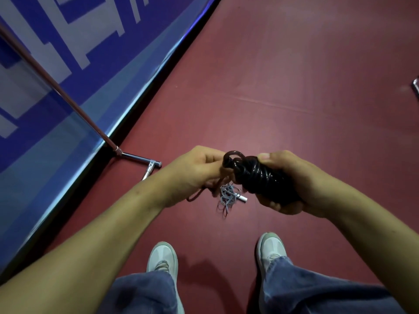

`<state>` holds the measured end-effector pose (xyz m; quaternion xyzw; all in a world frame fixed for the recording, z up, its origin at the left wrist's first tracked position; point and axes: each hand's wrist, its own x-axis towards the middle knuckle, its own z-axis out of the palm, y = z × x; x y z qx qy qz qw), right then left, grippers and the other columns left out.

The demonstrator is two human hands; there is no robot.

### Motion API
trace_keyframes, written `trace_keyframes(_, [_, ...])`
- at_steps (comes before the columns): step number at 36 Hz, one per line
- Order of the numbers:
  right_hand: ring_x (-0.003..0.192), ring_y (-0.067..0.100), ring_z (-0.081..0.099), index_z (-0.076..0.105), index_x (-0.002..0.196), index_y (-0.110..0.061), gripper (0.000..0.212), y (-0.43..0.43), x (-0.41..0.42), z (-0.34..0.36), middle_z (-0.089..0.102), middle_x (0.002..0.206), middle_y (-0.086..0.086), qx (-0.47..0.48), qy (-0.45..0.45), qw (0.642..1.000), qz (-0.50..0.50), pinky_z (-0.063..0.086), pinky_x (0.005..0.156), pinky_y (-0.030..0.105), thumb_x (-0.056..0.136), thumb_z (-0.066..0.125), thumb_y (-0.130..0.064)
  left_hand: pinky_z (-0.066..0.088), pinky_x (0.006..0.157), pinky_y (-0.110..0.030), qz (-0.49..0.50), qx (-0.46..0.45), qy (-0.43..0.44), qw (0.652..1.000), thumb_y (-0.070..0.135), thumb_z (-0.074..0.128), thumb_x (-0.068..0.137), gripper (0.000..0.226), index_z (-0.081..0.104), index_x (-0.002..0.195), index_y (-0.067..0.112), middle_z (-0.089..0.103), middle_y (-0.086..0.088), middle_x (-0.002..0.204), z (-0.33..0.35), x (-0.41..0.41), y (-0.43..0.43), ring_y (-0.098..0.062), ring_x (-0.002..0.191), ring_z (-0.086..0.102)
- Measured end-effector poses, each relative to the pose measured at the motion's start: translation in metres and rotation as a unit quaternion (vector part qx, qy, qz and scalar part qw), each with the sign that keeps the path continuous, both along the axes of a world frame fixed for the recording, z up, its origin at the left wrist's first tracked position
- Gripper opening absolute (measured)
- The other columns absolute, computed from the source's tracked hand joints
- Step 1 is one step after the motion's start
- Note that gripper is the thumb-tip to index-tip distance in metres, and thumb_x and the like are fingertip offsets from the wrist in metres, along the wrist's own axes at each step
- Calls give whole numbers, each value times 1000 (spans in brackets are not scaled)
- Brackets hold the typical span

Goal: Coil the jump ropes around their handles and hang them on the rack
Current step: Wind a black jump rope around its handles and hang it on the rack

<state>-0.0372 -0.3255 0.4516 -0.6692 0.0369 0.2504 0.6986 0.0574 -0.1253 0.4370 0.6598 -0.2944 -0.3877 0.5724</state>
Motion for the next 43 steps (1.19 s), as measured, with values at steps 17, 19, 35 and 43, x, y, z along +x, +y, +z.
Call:
trace_keyframes(17, [32,10,31,64,74,2,60,15,-9,5,41,47,12,22,-54,998,-23,26,38,14,52,90,-47,52,56,-51,4,254,-420,871,31,38,90,27,55,80,13,62,-7,75,-18,6,-17,-31,66,62])
trace_keyframes(19, [35,10,31,66,72,-3,44,16,-7,6,41,48,12,-1,-52,998,-35,24,38,15,56,86,-39,53,59,-51,13,268,-404,875,33,38,93,24,53,80,18,62,-7,75,-15,7,-15,-32,67,61])
trace_keyframes(35, [39,1,45,65,119,-33,46,12,10,-5,57,48,-18,-223,-118,944,-211,33,39,11,80,87,-25,33,54,-33,8,294,-356,887,34,49,104,27,64,87,18,54,0,67,9,-11,1,-22,59,51])
trace_keyframes(43, [47,2,57,64,107,-35,44,5,14,-18,64,58,-13,-344,-130,916,-157,41,49,12,73,91,-34,44,54,-37,55,254,-407,876,31,63,95,25,72,79,15,64,-6,61,13,-6,7,-23,56,55])
